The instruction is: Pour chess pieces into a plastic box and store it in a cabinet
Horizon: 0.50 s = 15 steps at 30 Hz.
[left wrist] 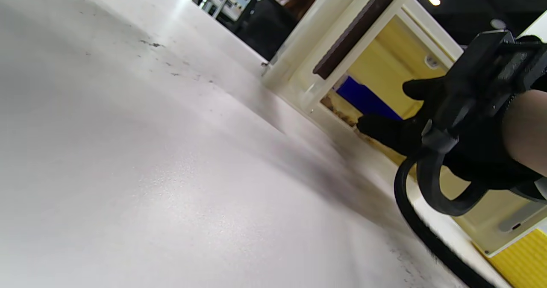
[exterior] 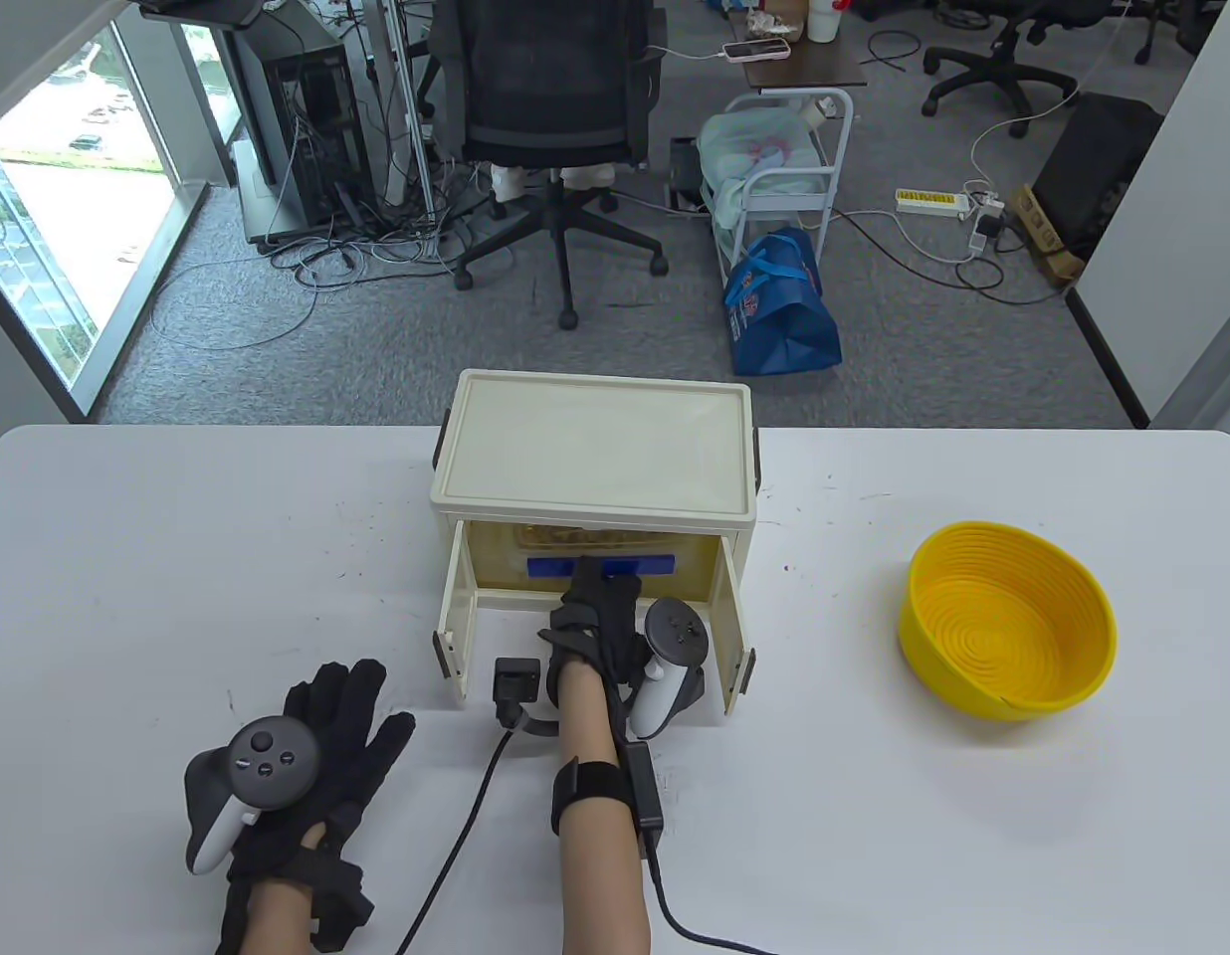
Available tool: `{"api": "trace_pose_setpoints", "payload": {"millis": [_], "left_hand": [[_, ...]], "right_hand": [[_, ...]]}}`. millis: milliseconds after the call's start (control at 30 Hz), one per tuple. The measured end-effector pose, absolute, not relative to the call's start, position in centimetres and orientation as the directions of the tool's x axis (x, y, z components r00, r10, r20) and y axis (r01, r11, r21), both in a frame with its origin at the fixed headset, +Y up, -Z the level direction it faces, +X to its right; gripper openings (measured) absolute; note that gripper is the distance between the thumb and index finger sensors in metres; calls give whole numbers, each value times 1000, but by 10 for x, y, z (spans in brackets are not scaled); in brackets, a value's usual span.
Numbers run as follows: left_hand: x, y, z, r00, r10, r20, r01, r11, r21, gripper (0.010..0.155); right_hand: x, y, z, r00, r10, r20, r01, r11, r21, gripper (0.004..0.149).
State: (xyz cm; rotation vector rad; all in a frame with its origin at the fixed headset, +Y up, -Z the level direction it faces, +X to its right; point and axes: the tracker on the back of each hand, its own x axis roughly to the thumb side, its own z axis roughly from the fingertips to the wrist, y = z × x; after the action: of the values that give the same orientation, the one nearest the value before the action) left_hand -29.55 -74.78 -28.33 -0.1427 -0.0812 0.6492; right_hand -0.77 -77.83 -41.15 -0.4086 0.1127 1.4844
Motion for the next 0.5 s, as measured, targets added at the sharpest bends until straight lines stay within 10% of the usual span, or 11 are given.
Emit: {"api": "trace_pose_setpoints", "payload": {"millis": [500], "left_hand": [[-292, -748, -282, 774, 631, 58, -616, 770, -165, 81]], "right_hand": [[5, -751, -341, -409, 905, -120, -912, -407, 40, 82]]}}
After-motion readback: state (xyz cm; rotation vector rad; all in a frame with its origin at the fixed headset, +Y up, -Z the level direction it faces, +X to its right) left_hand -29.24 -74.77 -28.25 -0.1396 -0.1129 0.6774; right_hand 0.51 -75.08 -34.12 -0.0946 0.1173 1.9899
